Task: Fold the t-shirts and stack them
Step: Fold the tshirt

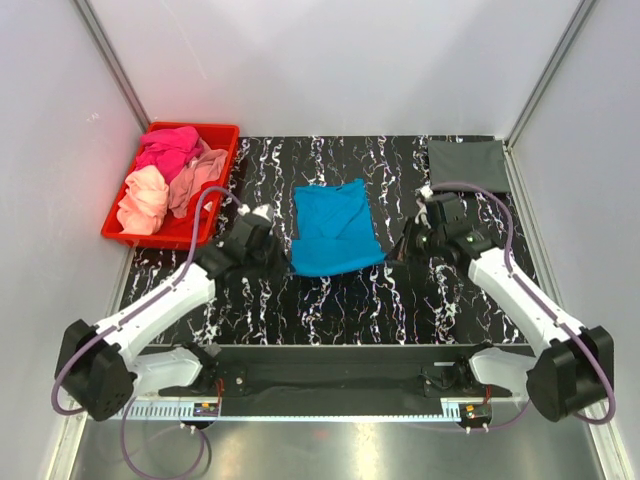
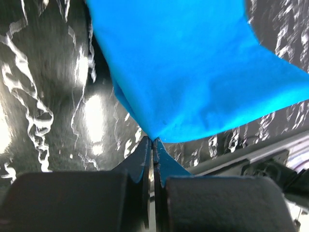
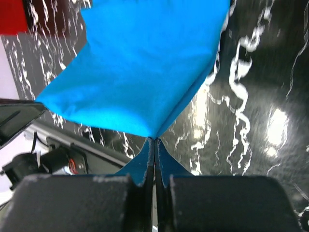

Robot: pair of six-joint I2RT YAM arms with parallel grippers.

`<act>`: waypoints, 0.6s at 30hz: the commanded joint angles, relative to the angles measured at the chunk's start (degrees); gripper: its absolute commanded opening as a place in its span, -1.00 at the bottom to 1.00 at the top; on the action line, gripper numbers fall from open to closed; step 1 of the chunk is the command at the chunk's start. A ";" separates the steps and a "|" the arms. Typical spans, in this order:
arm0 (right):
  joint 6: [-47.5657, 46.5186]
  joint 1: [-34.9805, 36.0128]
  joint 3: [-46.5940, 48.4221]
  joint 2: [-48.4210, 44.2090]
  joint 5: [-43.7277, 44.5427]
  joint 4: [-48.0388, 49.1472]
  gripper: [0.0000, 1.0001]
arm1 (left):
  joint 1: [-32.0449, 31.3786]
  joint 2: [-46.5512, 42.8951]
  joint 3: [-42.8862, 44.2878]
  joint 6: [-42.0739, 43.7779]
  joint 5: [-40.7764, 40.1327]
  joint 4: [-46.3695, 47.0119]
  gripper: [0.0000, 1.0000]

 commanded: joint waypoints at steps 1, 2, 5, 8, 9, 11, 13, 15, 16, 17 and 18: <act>-3.04 0.08 8.08 4.82 3.69 -3.02 -1.00 | 1.62 3.38 8.31 3.35 -4.42 -3.81 -1.00; -3.74 0.08 9.59 6.05 4.48 -3.20 -1.00 | 2.06 4.34 9.80 4.22 -4.61 -4.16 -1.00; -5.50 0.08 16.35 11.32 6.15 -4.07 -1.00 | 5.48 8.04 14.29 6.07 -4.78 -4.60 -1.00; -7.35 -0.01 23.82 17.12 8.35 -5.39 -1.00 | 8.55 12.69 19.38 8.18 -4.26 -4.61 -1.00; -7.61 -0.18 25.58 19.83 8.79 -5.57 -1.00 | 9.18 14.18 21.05 8.71 -4.26 -4.34 -1.00; -8.67 -0.62 31.03 22.83 9.58 -6.01 -1.00 | 10.75 18.49 25.87 10.63 -3.73 -3.73 -1.00; -9.46 -1.06 36.89 27.57 9.76 -6.71 -1.00 | 11.81 22.87 29.14 11.43 -3.12 -3.64 -1.00; -10.60 -1.06 40.69 32.04 10.37 -7.68 -1.00 | 13.40 25.35 33.88 12.23 -1.19 -3.20 -1.00; -11.39 -1.32 44.02 33.46 10.55 -7.94 -1.00 | 13.84 27.71 35.38 12.40 -0.83 -2.85 -1.00; -11.66 -1.41 45.62 36.00 11.51 -8.55 -1.00 | 14.80 28.78 38.00 12.84 -0.48 -2.06 -1.00; -11.92 -1.68 47.20 37.33 11.78 -8.82 -1.00 | 15.33 30.35 39.68 13.02 0.65 -1.97 -1.00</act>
